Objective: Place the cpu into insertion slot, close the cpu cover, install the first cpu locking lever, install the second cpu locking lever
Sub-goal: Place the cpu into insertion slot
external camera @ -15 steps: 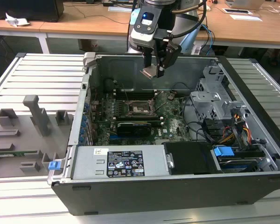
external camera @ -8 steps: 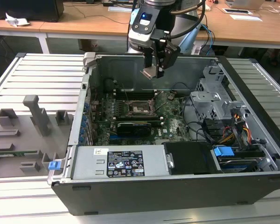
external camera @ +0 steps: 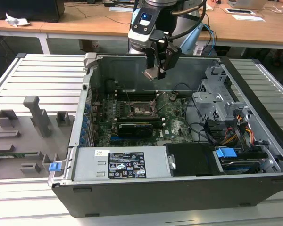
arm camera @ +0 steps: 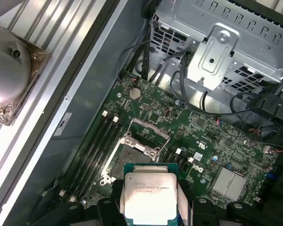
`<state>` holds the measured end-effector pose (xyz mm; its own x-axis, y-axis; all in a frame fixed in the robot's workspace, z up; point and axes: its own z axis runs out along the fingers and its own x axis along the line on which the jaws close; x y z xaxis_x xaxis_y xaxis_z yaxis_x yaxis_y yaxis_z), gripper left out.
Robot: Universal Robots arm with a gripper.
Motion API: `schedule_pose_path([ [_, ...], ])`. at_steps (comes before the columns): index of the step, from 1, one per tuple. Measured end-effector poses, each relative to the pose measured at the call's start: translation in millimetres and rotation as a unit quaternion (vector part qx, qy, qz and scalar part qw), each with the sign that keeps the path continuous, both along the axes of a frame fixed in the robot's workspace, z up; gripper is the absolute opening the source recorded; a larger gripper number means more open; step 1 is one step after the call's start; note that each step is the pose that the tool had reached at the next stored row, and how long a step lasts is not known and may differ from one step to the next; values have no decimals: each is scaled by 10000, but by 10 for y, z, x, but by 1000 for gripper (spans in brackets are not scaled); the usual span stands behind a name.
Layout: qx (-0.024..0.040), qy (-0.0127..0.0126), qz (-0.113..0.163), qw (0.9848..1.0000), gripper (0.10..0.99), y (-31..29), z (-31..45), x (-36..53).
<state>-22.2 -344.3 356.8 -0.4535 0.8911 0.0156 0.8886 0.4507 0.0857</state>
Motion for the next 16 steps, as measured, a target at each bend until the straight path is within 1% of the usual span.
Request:
schedule_pose_path([
  [11, 0, 0, -217, 9998, 533, 0, -19, 0],
  [16, 0, 0, -246, 9997, 533, 0, -38, -1],
])
